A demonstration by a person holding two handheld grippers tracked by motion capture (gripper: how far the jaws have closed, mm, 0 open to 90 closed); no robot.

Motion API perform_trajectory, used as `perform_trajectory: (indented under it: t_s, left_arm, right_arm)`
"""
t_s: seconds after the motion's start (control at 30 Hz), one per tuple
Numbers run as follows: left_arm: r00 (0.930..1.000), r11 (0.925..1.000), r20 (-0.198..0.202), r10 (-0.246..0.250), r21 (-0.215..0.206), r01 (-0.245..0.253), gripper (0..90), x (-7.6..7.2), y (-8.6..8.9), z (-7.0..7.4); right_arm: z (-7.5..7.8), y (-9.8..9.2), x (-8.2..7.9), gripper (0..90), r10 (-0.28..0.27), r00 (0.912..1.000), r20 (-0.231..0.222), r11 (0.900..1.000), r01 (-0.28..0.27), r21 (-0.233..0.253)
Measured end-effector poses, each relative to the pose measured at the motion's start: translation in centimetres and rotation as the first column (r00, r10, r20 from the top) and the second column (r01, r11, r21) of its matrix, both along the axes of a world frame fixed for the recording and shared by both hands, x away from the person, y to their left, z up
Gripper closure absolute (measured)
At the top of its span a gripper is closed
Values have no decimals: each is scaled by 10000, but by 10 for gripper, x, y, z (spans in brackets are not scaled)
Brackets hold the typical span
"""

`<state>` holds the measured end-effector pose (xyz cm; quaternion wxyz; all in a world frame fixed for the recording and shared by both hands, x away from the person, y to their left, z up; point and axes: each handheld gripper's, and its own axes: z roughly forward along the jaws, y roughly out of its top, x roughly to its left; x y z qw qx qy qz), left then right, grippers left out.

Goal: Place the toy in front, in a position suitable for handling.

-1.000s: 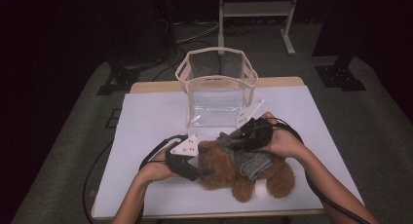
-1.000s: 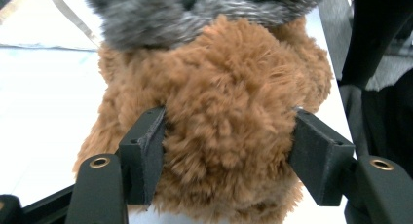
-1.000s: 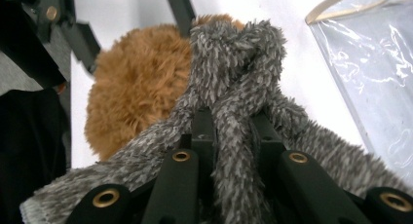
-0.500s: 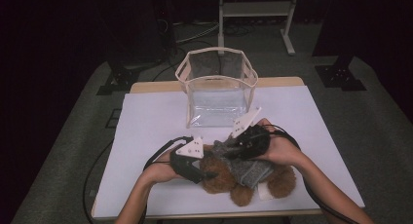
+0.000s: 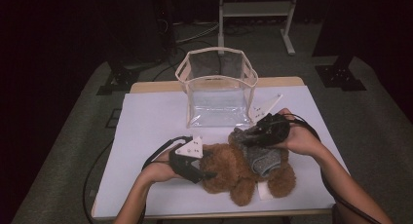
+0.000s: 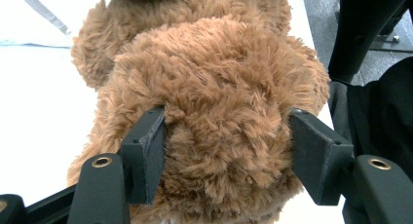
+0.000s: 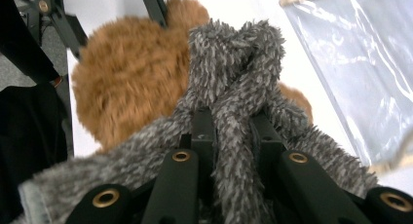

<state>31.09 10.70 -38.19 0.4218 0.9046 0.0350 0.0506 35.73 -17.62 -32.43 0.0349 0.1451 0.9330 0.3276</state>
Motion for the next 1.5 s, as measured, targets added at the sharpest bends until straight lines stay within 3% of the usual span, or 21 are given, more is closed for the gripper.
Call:
perform_trajectory:
  t_s: [0.13, 0.27, 0.57, 0.67, 0.8, 0.93, 1.1, 1.3, 1.4, 1.5]
  left_arm:
    - [9995, 9994, -141, 287, -182, -290, 331, 4, 0, -1]
    - [9982, 9981, -151, 576, -186, -579, 325, 8, 4, -2]
    - [9944, 9953, -443, 957, -129, -964, 325, 15, 11, -6]
    - [9964, 9973, -437, 727, -26, -729, 319, 13, 12, -3]
    - [9984, 9979, -397, 408, -485, -427, 325, 8, 5, 5]
    - [9997, 9998, -251, 57, 177, -53, 337, 1, -10, 6]
    - [9993, 9999, -361, 23, 145, -18, 364, -1, -8, 4]
    - [9991, 9999, -419, 6, 138, 0, 364, 0, -6, 3]
    - [9993, 9999, -363, 22, 146, -17, 364, 0, -5, 4]
    - [9995, 9999, -305, -7, 154, 12, 359, 0, -5, 6]
  right_arm:
    - [-7, -6, -1, 763, 242, 9988, -430, 9994, -231, 271]
    - [-17, -5, -8, 769, 379, 9976, -580, 9975, -343, 618]
    - [-27, 11, -26, 773, 661, 9975, -234, 9957, -644, 668]
    - [-30, 15, -27, 774, 659, 9975, -250, 9954, -639, 712]
    - [-34, 18, -31, 772, 819, 9961, -325, 9931, -789, 864]
    - [-34, 20, -36, 770, 921, 9955, -219, 9930, -902, 763]
    - [-22, 4, -35, 769, 755, 9971, -79, 9931, -744, 906]
    - [-4, -33, -28, 768, -87, 9997, 216, 9965, 69, 828]
    - [-3, -42, -24, 768, -331, 9993, 175, 9961, 316, 820]
    - [-8, -46, -21, 768, -386, 9991, -157, 9952, 399, 891]
